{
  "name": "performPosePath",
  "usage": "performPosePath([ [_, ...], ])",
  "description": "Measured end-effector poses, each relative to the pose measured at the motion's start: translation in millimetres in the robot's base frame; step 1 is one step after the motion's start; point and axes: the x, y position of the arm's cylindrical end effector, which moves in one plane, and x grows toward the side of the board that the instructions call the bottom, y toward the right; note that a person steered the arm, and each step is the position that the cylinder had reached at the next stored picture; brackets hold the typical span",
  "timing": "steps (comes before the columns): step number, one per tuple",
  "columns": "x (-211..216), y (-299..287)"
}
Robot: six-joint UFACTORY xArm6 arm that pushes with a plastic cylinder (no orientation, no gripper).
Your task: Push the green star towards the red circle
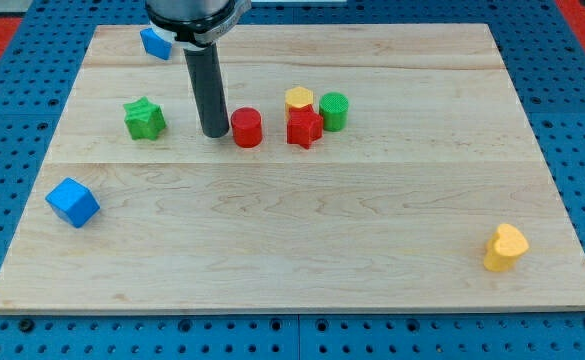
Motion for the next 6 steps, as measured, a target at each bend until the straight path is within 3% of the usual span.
performPosePath([
  [4, -7.0, 57.1],
  [6, 47.6, -90.6],
])
